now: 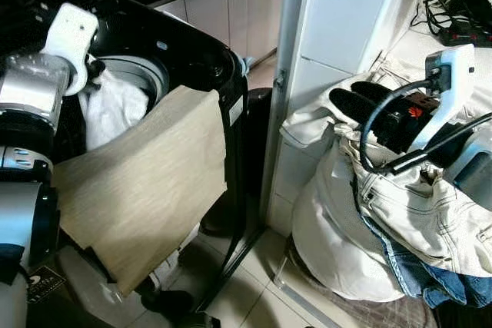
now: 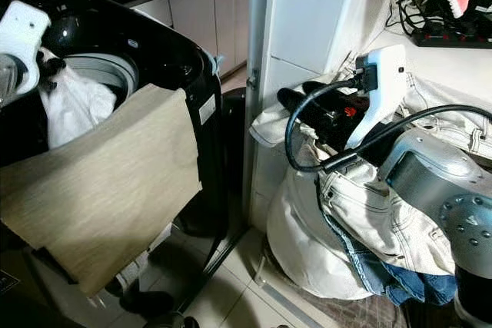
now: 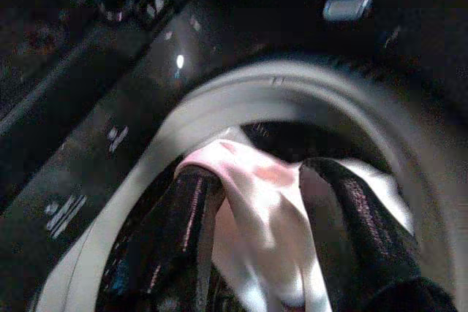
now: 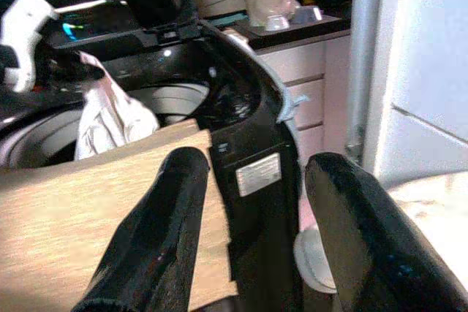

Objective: Clothes washing

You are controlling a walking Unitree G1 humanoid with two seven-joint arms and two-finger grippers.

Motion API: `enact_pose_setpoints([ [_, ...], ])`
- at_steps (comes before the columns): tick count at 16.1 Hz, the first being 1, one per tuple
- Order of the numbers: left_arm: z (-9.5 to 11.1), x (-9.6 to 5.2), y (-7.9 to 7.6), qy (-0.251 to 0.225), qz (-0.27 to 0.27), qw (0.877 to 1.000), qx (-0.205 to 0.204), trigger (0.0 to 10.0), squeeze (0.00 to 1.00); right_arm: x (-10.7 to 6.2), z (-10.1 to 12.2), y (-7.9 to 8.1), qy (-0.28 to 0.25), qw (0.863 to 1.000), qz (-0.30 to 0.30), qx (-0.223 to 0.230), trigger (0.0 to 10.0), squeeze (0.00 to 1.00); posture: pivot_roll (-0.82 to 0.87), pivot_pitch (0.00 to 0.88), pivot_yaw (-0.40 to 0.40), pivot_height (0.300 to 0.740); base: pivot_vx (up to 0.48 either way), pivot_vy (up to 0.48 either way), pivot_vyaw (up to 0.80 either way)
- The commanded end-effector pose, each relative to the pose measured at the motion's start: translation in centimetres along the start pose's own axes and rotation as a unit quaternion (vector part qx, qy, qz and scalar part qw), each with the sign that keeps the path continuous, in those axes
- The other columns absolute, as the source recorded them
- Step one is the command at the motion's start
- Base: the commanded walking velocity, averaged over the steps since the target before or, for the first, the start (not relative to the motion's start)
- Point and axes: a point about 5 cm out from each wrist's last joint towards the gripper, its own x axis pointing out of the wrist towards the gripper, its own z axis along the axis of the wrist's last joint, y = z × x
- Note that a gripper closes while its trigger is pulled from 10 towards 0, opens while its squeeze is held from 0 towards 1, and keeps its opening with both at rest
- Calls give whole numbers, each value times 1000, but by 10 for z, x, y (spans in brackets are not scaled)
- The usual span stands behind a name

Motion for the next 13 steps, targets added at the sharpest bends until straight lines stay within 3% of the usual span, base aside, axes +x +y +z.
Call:
enact_pose_setpoints([
  [1,10,-2,-7,-32,-19,999,-27,10000,1000,1,-2,-5,0,1000,-29,-9,10000,0,-127,0,40,740,0,0,0],
  [2,16,-2,-31,-60,-73,992,-84,10000,404,2,-1,-13,-23,996,-88,-23,10000,0,-127,0,39,740,0,0,0],
  [4,11,0,-38,-62,-64,992,-88,10000,0,4,-3,-12,-33,994,-99,-21,10000,0,-128,0,37,740,0,0,0],
  [6,-6,4,-36,-14,-29,998,-62,10000,0,6,-7,-6,-36,995,-93,-18,10000,0,-128,0,36,740,0,0,0],
  [7,-15,2,-29,1,-3,1000,-21,10000,0,7,-11,-1,-34,995,-88,-18,10000,0,-130,0,37,740,0,0,0],
  [8,-17,1,-26,6,6,1000,-7,10000,0,8,-12,-1,-32,995,-88,-19,10000,0,-132,0,38,740,0,0,0],
  [9,-19,-1,-20,10,17,1000,1,10000,1000,8,-13,-1,-30,995,-89,-21,10000,0,-135,0,41,740,0,0,0],
  [12,-14,-3,-12,8,27,999,17,10000,1000,7,-14,-2,-24,995,-93,-22,10000,0,-135,0,41,740,0,0,0],
  [13,-8,-2,-18,-16,11,1000,-20,10000,1000,7,-15,-3,-21,994,-99,-27,10000,0,-134,0,39,740,0,0,0],
])
